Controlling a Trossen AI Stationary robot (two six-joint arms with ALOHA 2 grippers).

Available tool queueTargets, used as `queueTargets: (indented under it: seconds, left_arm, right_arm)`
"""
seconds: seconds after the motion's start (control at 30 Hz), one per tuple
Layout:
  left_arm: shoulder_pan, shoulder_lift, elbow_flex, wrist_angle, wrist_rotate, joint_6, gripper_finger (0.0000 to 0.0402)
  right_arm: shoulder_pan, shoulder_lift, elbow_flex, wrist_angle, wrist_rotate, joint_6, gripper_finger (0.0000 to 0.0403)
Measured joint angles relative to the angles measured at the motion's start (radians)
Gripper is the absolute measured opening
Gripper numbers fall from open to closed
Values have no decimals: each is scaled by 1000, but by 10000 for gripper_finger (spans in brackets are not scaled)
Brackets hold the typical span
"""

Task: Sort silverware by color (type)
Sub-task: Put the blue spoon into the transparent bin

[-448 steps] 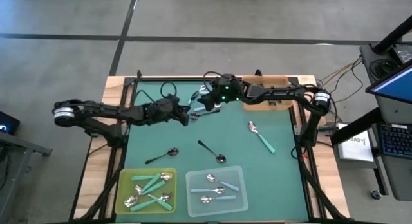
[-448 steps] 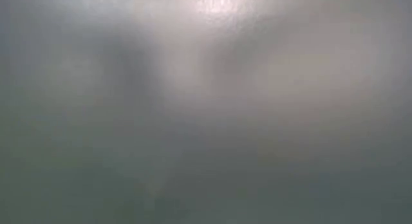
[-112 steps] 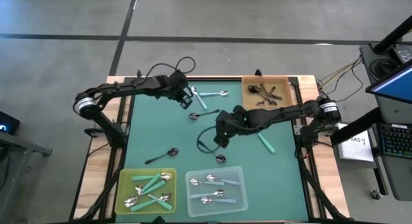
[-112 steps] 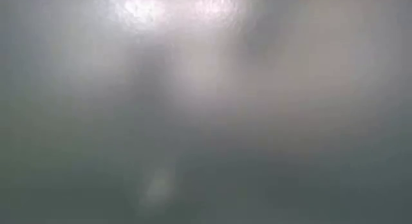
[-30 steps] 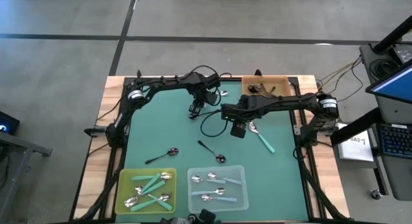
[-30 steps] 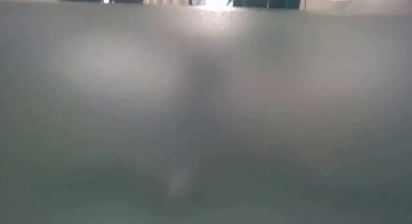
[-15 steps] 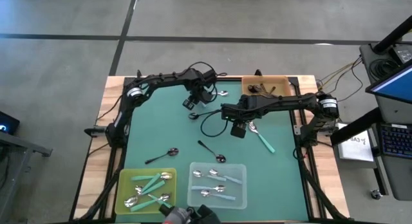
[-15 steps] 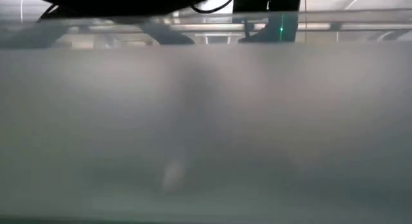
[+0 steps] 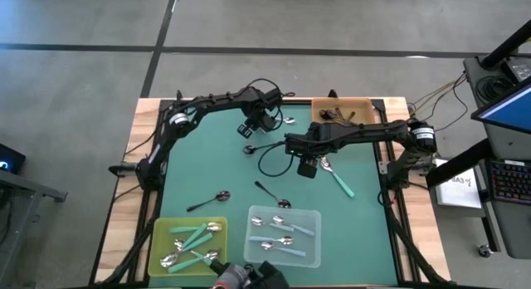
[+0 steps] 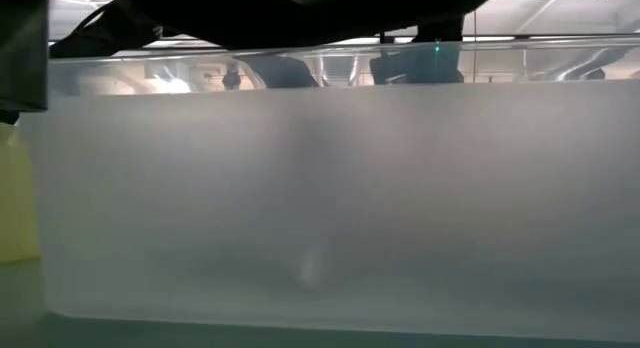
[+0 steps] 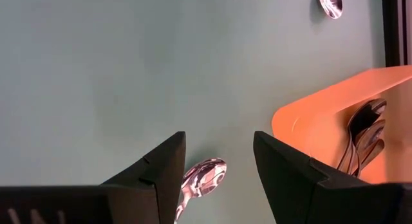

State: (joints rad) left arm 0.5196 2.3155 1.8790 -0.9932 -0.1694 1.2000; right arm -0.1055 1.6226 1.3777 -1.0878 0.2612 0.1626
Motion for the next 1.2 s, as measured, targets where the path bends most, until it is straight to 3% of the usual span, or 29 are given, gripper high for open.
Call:
queueTargets:
  seconds: [0.33, 0.53, 0.87, 1.2]
  left_arm:
    - [-24, 1, 9, -130, 41, -167, 74]
    - [-35, -1, -19, -276, 185, -311, 74]
    - [-60, -18, -25, -293, 153, -478, 67]
    - [-61, -55, -56, -243, 157, -467, 87]
  right_arm:
    - [0, 0, 0, -5, -2, 1, 176]
    - [0, 0, 0, -4, -3, -5, 176]
    - [0, 0, 0, -3, -3, -7, 176]
    - [0, 0, 0, -3, -7, 6, 176]
